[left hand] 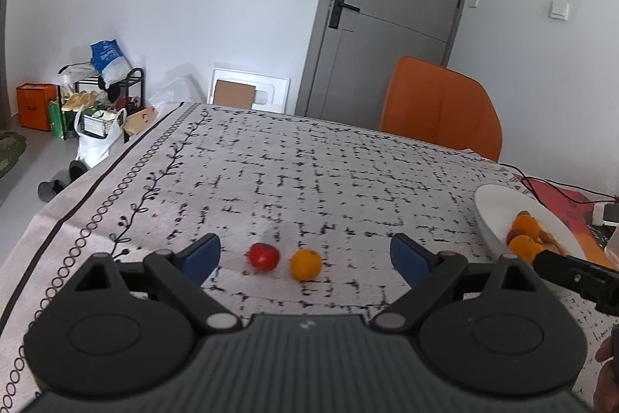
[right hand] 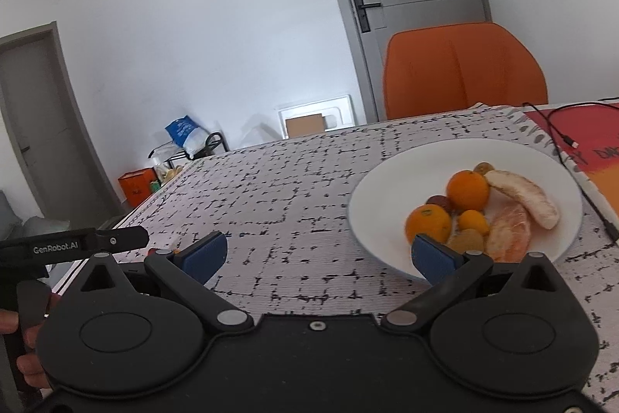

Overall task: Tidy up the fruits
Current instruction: 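Move both open tools back toward the last two fruits, then grasp the red fruit with the left tool while the right tool grasps the small tangerine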

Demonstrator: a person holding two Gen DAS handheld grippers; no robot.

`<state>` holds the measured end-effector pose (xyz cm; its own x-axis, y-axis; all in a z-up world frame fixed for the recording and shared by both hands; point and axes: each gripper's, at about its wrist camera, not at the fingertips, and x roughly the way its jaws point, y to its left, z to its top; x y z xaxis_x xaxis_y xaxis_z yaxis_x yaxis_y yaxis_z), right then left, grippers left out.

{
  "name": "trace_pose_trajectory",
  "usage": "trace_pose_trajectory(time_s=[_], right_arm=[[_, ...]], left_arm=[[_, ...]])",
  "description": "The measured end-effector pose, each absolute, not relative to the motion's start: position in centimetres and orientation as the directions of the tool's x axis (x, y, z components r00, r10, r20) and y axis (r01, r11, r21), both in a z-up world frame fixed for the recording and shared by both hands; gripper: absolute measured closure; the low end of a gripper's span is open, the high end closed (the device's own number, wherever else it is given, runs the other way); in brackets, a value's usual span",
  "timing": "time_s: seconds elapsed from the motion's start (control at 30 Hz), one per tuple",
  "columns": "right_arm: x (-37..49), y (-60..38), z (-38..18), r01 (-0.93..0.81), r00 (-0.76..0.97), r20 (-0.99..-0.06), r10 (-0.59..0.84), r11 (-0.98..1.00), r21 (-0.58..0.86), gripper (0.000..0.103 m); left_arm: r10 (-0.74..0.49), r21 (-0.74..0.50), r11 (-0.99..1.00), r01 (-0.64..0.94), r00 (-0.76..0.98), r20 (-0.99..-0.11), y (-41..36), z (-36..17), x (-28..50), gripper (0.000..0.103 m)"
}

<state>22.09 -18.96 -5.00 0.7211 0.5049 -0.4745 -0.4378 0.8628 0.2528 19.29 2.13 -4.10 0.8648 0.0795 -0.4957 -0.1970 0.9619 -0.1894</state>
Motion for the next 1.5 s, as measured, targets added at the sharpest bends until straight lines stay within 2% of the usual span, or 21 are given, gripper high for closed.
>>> trace_pose_trajectory(time_s=[0.23,0.33,0.77,0.83,0.97,1.17,1.27,1.37,1.5], right_arm=[[22.1,-17.4,-5.0,-0.468,0.694,-0.482,0.534,0.844,0.261,0.000],[22.0,-16.4,-5.0,-0.488,0.682,-0.485,0.547,0.835,0.255,0.000],[22.1,-13.0,-4.9,-0.557,0.631,-0.506,0.588,0.797,0.233,0.002],[22.3,-12.5,-5.0,-0.564,0.620,-0.515,0.592,0.793,0.232,0.007],[22.4,-11.7,-5.2,-0.575,0.601,-0.534,0.595,0.785,0.228,0.013],[22.7,-10.6,-5.4,-0.586,0.586,-0.555,0.590,0.782,0.212,0.027],[23.0,-10.1,-5.7,-0.584,0.575,-0.572,0.585,0.783,0.213,0.032],[23.3,-9.6,-6.0,-0.586,0.566,-0.582,0.583,0.782,0.213,0.034],[23.5,-8.5,-6.4,-0.594,0.548,-0.599,0.584,0.776,0.214,0.042]], left_arm=[[0.088,-0.209,0.954,-0.216,0.866,-0.492,3.7,-4.6,18.9,0.013],[0.089,-0.208,0.954,-0.217,0.866,-0.493,4.0,-4.7,18.8,0.018],[0.061,-0.243,0.946,-0.213,0.856,-0.513,6.1,-6.1,19.4,0.051],[0.057,-0.247,0.945,-0.213,0.854,-0.517,6.2,-6.3,19.6,0.056],[0.040,-0.258,0.945,-0.202,0.852,-0.522,6.5,-6.8,20.1,0.058],[0.008,-0.272,0.945,-0.181,0.845,-0.535,6.5,-7.5,21.3,0.063],[0.008,-0.280,0.941,-0.189,0.840,-0.542,6.8,-7.7,21.7,0.068],[-0.022,-0.301,0.939,-0.167,0.843,-0.538,7.1,-7.8,21.9,0.082],[-0.037,-0.301,0.942,-0.151,0.842,-0.538,7.1,-7.6,21.7,0.082]])
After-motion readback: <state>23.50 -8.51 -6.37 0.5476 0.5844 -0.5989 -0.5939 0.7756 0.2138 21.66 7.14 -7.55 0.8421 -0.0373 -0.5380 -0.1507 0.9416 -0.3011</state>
